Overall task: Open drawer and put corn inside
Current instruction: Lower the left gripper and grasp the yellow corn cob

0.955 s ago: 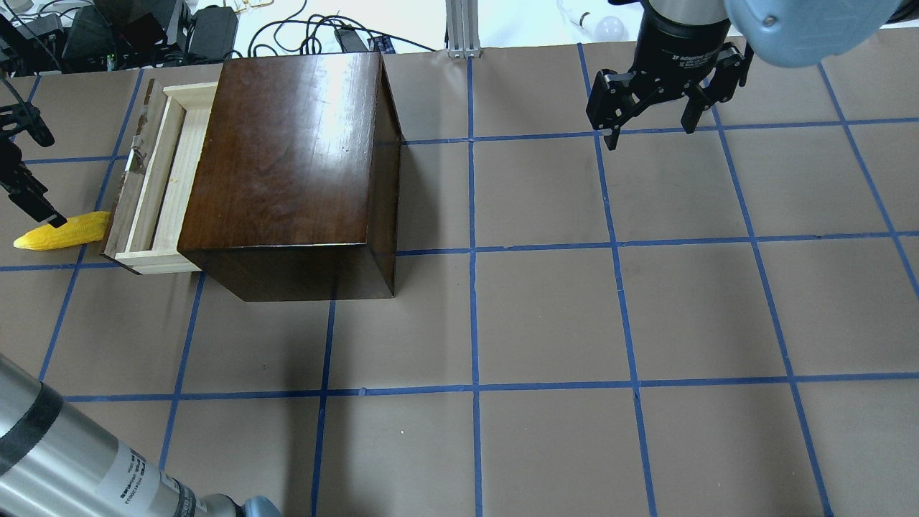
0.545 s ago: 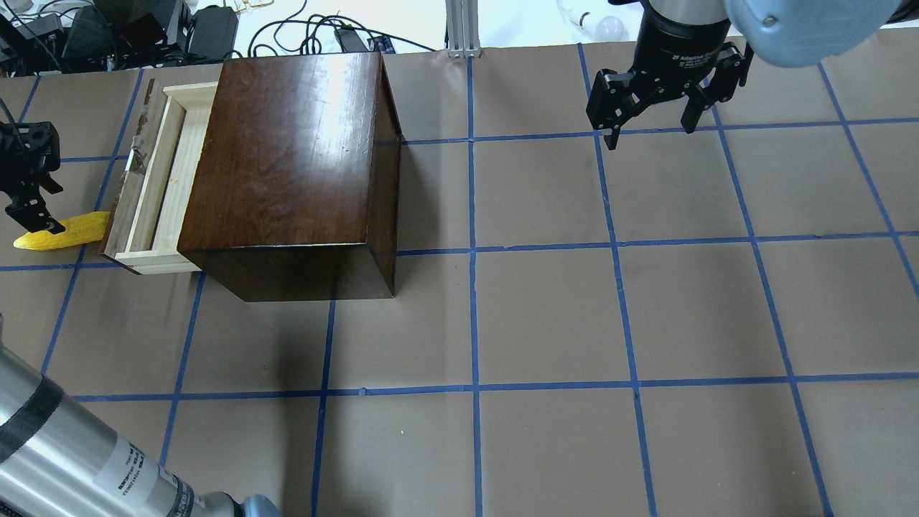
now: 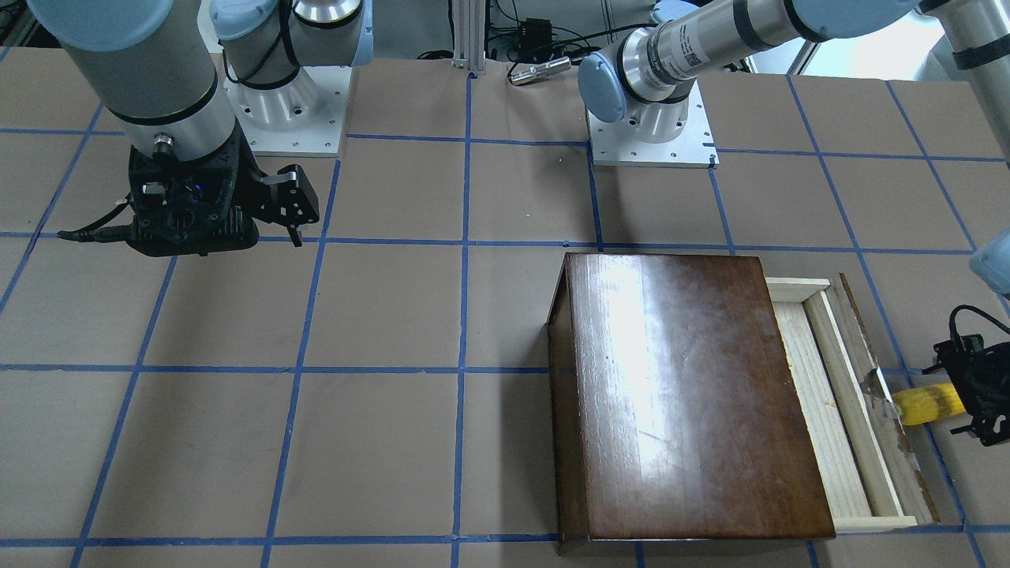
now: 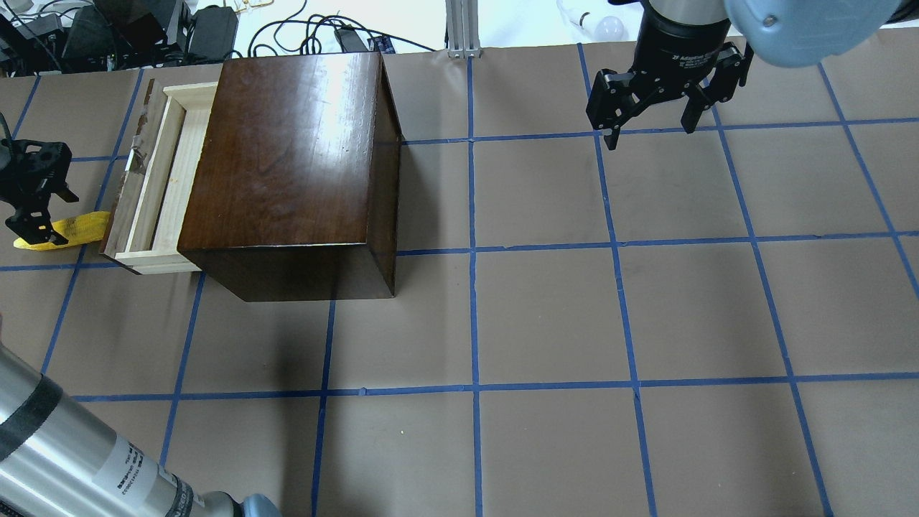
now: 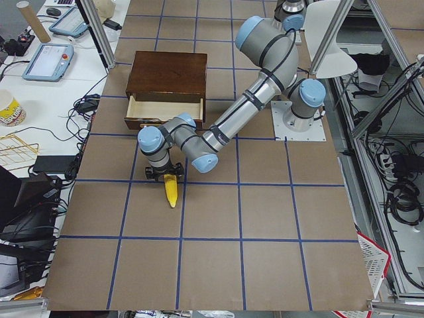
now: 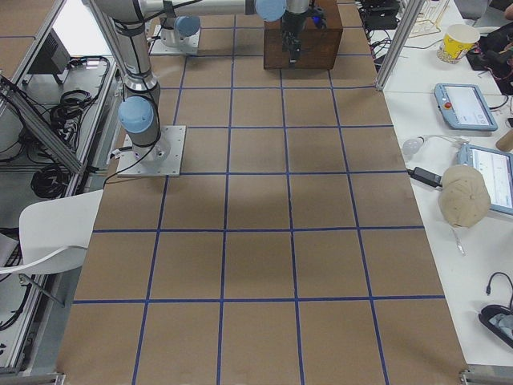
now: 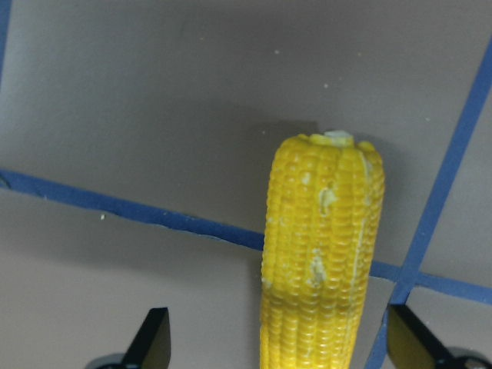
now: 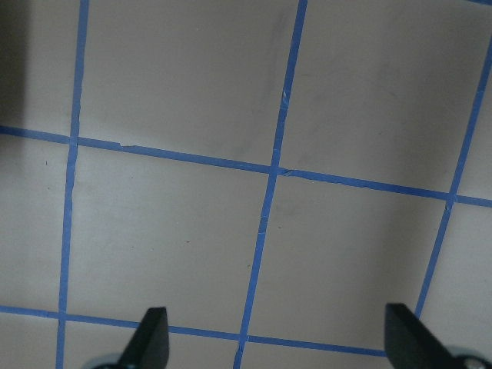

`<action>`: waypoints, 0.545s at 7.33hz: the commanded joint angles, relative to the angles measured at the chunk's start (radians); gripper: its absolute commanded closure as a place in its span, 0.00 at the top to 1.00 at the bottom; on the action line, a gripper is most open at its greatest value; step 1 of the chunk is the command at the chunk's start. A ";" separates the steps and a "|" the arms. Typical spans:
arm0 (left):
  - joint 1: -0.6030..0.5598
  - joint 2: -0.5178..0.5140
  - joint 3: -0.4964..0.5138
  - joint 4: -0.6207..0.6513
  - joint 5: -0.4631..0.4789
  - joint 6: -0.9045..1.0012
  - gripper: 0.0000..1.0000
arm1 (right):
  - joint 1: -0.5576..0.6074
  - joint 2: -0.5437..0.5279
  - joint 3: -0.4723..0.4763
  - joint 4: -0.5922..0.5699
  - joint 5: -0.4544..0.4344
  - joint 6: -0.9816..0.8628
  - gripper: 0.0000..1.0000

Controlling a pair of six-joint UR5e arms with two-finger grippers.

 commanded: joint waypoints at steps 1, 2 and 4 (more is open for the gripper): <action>0.024 0.006 -0.044 0.009 -0.004 0.030 0.98 | 0.000 0.000 0.000 0.001 0.000 0.000 1.00; 0.024 0.005 -0.042 0.014 -0.005 0.041 0.98 | 0.000 0.000 0.000 -0.001 0.000 0.000 1.00; 0.024 -0.008 -0.041 0.026 -0.048 0.046 0.85 | 0.000 0.000 0.000 0.001 0.000 0.000 1.00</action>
